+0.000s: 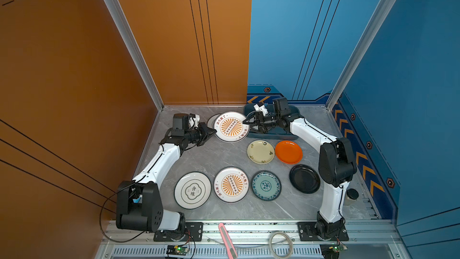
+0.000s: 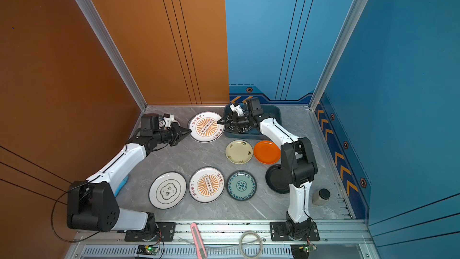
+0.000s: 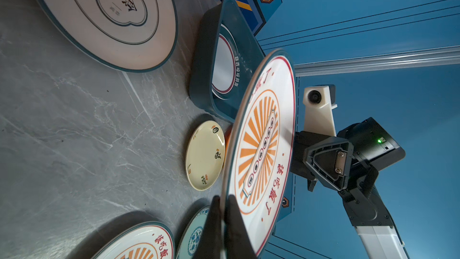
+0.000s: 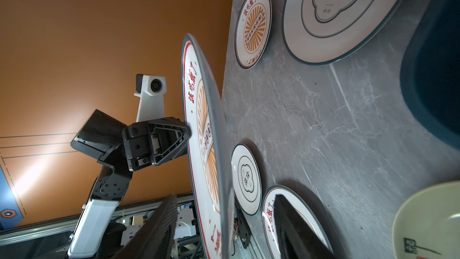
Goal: Place the plates into the plastic bin on the countertop
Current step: 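Grasp the sunburst plate's edge with the right gripper from the left gripper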
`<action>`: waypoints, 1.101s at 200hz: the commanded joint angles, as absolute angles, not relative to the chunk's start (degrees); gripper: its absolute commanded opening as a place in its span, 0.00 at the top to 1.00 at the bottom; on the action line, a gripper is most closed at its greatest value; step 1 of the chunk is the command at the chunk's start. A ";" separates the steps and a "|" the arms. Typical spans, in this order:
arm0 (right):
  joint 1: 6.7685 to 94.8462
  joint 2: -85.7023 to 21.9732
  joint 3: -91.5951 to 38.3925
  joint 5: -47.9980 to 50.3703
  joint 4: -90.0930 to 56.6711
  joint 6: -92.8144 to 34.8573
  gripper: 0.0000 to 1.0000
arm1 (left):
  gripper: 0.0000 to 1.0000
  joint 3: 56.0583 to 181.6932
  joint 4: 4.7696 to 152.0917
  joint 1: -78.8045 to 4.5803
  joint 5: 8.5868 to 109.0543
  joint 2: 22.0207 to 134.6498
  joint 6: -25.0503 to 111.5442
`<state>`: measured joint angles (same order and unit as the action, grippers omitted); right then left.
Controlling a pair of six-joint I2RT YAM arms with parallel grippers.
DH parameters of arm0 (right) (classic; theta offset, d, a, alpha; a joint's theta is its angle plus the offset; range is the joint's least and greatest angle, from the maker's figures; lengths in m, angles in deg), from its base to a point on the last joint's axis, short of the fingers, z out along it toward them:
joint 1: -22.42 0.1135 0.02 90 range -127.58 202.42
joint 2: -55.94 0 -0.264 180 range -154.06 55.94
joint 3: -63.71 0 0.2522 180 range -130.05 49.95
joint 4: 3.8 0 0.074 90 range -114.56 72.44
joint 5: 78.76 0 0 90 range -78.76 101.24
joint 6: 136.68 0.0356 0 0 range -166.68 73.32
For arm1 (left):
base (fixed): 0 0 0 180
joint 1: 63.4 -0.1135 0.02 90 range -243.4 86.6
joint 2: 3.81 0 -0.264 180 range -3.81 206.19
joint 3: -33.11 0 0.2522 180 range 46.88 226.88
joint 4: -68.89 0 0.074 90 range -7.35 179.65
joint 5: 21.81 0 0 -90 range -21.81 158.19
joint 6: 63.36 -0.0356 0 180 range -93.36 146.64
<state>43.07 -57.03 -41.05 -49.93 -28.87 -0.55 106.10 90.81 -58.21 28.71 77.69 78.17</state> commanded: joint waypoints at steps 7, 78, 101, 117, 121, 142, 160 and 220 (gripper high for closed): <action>43.52 -58.62 -41.55 -51.90 -26.10 1.29 0.46 | 1.00 109.73 87.16 -56.46 29.07 79.33 78.93; 43.36 -58.76 -41.37 -51.95 -25.74 1.51 0.72 | 1.00 114.47 89.90 -53.84 30.05 84.76 77.09; 43.06 -58.80 -41.40 -51.78 -25.86 1.56 0.81 | 1.00 115.13 90.43 -53.57 30.57 85.34 76.91; 42.83 -58.85 -41.48 -51.63 -26.01 1.66 0.88 | 1.00 115.45 90.63 -53.42 30.64 85.62 76.83; 42.75 -58.93 -41.45 -51.60 -26.04 1.71 0.90 | 1.00 115.55 90.65 -53.38 30.66 85.66 76.83; 42.51 -58.85 -41.55 -51.36 -26.17 1.77 0.94 | 0.98 116.20 91.57 -53.13 31.00 85.93 76.33; 42.10 -58.94 -42.04 -50.75 -26.90 1.67 0.99 | 0.90 116.92 92.87 -52.88 31.43 86.19 75.62; 37.94 -58.72 -46.20 -46.68 -32.61 0.59 1.00 | 0.24 118.46 99.54 -52.43 35.60 84.32 71.04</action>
